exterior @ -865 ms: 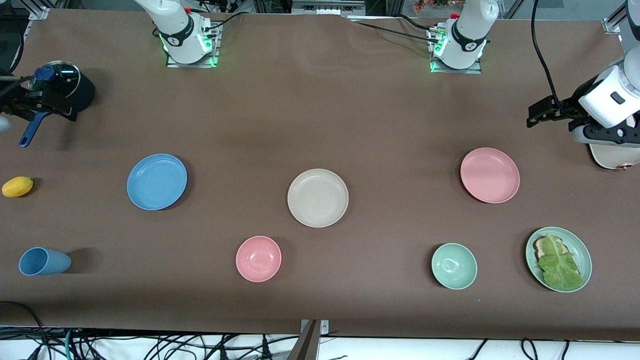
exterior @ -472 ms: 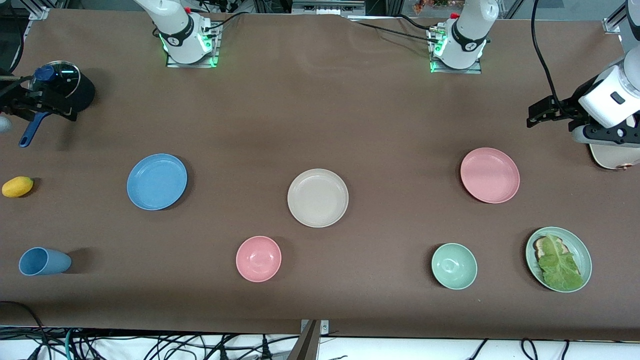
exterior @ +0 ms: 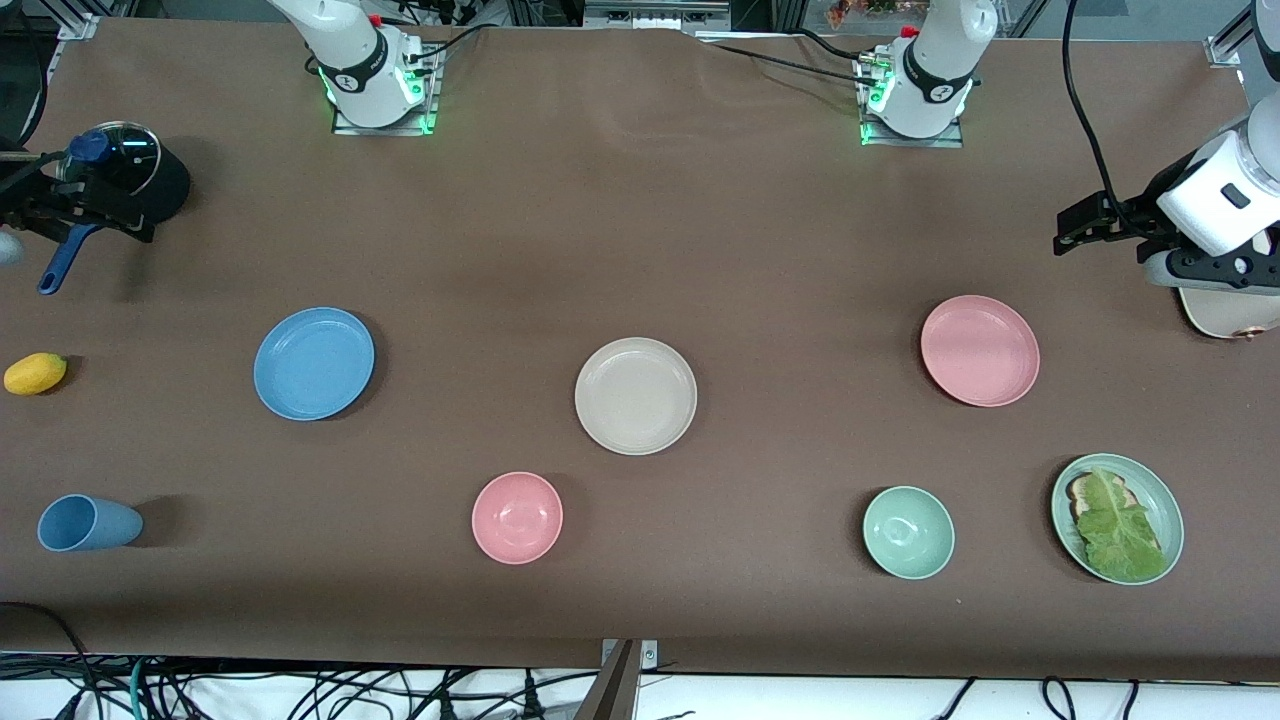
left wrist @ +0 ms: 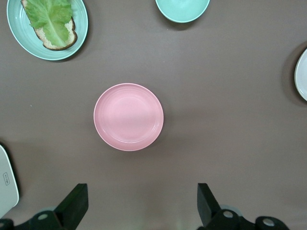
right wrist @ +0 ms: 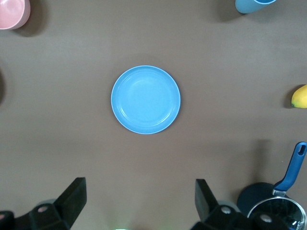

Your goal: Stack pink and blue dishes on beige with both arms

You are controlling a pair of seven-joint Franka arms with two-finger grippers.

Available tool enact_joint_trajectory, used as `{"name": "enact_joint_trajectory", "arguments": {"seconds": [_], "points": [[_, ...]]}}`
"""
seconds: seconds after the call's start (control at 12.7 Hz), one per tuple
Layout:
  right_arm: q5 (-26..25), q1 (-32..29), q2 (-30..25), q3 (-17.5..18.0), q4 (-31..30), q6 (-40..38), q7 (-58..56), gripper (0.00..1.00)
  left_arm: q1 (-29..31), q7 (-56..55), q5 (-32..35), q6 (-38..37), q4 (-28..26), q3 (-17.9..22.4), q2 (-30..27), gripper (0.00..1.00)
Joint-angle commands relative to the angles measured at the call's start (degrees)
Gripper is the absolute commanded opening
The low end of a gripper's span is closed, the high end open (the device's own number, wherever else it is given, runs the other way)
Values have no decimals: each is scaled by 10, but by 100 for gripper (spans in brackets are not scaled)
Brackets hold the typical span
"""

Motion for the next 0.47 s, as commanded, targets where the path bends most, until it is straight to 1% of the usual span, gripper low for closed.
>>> {"name": "enact_joint_trajectory", "arguments": {"seconds": [0.0, 0.24, 0.39], "points": [[10, -2, 1, 1, 10, -3, -10, 100, 0, -5, -4, 0, 12, 1, 2, 100], [10, -2, 1, 1, 10, -3, -10, 100, 5, -5, -5, 0, 13, 2, 5, 100], [10, -2, 1, 1, 10, -3, -10, 100, 21, -4, -5, 3, 13, 9, 25, 100]]}}
